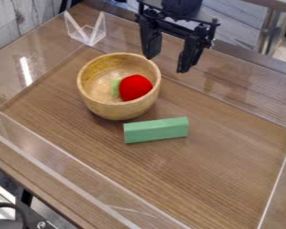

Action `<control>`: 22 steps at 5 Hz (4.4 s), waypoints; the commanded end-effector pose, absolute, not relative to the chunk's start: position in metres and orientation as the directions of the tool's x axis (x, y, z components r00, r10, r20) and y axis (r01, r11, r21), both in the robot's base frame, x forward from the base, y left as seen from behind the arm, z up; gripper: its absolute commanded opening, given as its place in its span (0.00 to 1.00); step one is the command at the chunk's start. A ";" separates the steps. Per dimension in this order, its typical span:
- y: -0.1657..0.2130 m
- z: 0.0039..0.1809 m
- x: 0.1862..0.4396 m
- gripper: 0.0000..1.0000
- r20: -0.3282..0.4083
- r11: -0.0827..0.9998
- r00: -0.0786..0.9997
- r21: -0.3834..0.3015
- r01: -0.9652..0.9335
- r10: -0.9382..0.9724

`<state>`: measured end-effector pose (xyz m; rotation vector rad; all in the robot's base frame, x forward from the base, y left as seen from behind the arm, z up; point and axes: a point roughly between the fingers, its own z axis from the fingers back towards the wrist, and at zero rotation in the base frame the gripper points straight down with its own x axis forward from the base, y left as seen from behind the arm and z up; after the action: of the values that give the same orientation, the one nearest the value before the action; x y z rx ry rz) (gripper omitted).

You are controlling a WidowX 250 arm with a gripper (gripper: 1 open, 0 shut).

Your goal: Move the red fruit to the left

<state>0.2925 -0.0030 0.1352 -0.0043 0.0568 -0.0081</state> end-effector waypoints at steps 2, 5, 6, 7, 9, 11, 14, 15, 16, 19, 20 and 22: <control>0.007 0.129 0.285 1.00 -0.073 0.996 0.993 -0.012 0.089 -0.090; 0.021 0.151 0.282 1.00 0.010 0.926 0.926 0.019 0.376 -0.377; 0.037 0.147 0.273 1.00 0.030 0.909 0.909 0.052 0.413 -0.415; 0.052 0.139 0.264 1.00 0.044 0.897 0.897 0.073 0.436 -0.440; 0.050 0.121 0.270 1.00 0.078 0.904 0.903 0.106 0.414 -0.423; 0.055 0.116 0.289 1.00 0.107 0.920 0.918 0.134 0.368 -0.383; 0.062 0.098 0.287 1.00 0.139 0.899 0.892 0.160 0.408 -0.429; 0.067 0.105 0.291 1.00 0.150 0.888 0.880 0.178 0.424 -0.450; 0.068 0.104 0.287 1.00 0.163 0.885 0.875 0.190 0.425 -0.456; 0.054 0.093 0.283 1.00 0.193 0.889 0.877 0.235 0.393 -0.439; 0.057 0.092 0.290 1.00 0.204 0.873 0.859 0.254 0.417 -0.469; 0.062 0.092 0.295 0.00 0.215 0.901 0.888 0.254 0.351 -0.406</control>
<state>0.2861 0.0578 0.0773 0.1904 -0.2200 -0.4089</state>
